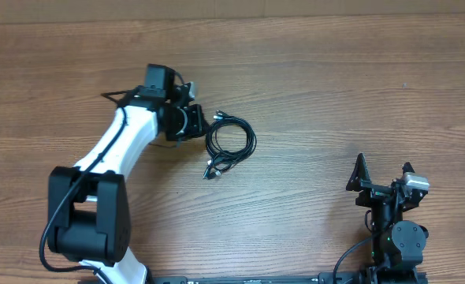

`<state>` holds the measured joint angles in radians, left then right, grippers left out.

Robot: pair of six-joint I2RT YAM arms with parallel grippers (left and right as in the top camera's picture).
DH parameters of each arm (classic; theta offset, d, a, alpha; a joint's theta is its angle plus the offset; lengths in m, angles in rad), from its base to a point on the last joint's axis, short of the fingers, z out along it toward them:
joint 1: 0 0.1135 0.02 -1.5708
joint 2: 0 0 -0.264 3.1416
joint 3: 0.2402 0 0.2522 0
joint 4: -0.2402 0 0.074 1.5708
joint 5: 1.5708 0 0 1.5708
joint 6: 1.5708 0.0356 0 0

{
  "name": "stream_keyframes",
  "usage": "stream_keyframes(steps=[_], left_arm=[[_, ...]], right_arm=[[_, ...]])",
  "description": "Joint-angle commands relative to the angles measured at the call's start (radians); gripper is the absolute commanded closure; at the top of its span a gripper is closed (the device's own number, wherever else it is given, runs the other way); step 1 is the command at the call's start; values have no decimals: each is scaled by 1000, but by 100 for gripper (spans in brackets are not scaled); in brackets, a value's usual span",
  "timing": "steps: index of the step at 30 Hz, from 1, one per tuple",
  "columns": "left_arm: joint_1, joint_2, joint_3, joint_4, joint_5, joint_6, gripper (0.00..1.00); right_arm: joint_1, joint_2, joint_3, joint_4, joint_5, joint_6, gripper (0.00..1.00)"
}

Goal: Untangle cables
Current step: 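Move the left gripper over the black cable bundle and lower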

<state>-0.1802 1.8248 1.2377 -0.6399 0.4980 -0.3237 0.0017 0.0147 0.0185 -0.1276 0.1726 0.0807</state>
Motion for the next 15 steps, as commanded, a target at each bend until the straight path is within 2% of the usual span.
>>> stream_keyframes(steps=[1,3,8,12,15], left_arm=[[-68,24,16,33,-50,-7,79],[-109,24,16,40,-165,-31,71],[-185,40,16,38,-353,-37,71],[-210,69,15,34,-379,-36,70],[-211,77,15,30,-405,-36,77]], right_arm=[[5,-12,16,3,10,-3,0],[5,-12,16,3,10,-3,0],[5,-12,16,3,10,-3,0],[5,-12,16,3,10,-3,0],[5,-12,16,3,10,-3,0]])
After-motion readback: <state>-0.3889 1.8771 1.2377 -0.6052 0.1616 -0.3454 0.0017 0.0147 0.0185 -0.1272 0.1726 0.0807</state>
